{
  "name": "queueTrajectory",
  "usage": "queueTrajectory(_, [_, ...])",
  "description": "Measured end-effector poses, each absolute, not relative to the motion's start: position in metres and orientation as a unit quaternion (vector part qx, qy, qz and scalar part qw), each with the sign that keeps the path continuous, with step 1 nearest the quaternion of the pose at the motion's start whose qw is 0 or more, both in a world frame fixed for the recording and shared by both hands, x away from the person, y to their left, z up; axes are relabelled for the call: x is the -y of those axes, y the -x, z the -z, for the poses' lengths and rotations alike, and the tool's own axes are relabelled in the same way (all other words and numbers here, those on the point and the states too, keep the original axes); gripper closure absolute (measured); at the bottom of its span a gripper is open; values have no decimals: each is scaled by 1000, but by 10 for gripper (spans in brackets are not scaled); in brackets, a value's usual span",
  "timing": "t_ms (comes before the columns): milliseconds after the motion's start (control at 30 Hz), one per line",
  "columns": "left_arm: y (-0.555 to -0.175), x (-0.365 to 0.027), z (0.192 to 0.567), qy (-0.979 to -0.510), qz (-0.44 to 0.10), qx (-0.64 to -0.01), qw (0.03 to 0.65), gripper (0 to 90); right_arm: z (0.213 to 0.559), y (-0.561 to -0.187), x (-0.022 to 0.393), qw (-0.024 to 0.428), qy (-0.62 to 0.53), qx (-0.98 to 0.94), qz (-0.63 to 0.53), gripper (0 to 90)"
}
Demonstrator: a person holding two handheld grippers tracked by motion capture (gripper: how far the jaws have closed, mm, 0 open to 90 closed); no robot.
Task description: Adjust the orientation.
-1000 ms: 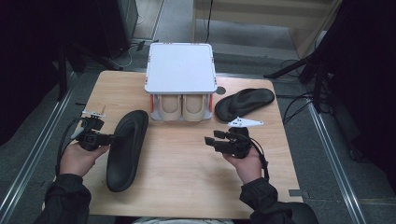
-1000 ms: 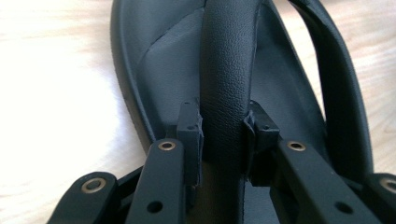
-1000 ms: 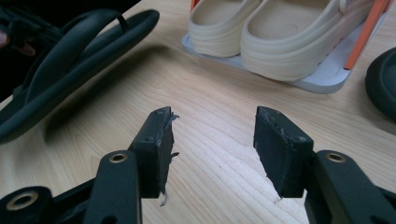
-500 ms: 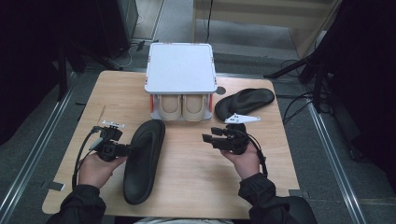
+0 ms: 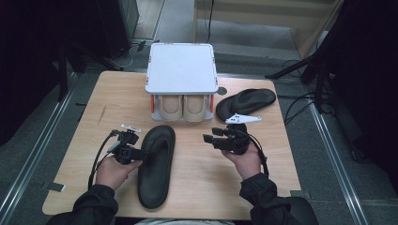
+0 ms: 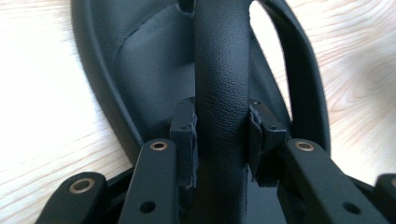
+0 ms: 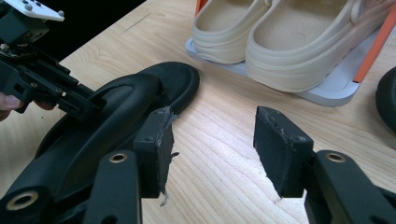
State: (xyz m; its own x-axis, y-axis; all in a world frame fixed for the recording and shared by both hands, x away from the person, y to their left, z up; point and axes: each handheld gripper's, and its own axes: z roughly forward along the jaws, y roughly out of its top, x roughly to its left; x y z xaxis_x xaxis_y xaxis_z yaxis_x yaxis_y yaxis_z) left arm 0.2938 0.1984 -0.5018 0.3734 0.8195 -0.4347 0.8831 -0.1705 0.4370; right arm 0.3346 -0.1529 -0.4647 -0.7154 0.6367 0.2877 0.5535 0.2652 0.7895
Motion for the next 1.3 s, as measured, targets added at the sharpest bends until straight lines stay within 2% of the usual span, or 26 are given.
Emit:
queueTrajectory(200, [-292, -194, 502, -768, 54, -550, 323, 663, 465, -335, 153, 44, -377, -794, -475, 482])
queueTrajectory(333, [-292, -195, 502, -777, 34, -543, 316, 570, 465, -335, 154, 45, -378, -794, -475, 481])
queueTrajectory(533, [-289, -201, 492, -771, 13, -539, 340, 502, 465, -336, 158, 48, -382, -792, -474, 491])
queueTrajectory(767, [-291, -211, 482, -776, -22, -523, 353, 461, 462, -339, 169, 57, -390, -787, -474, 485])
queueTrajectory(967, [-298, -220, 484, -773, -23, -528, 353, 440, 459, -345, 184, 75, -403, -783, -468, 503])
queueTrajectory(1133, [-302, -223, 486, -768, -19, -532, 355, 439, 459, -357, 196, 108, -414, -780, -456, 523])
queueTrajectory(1300, [-307, -221, 488, -773, -19, -529, 349, 441, 464, -373, 210, 110, -442, -769, -448, 563])
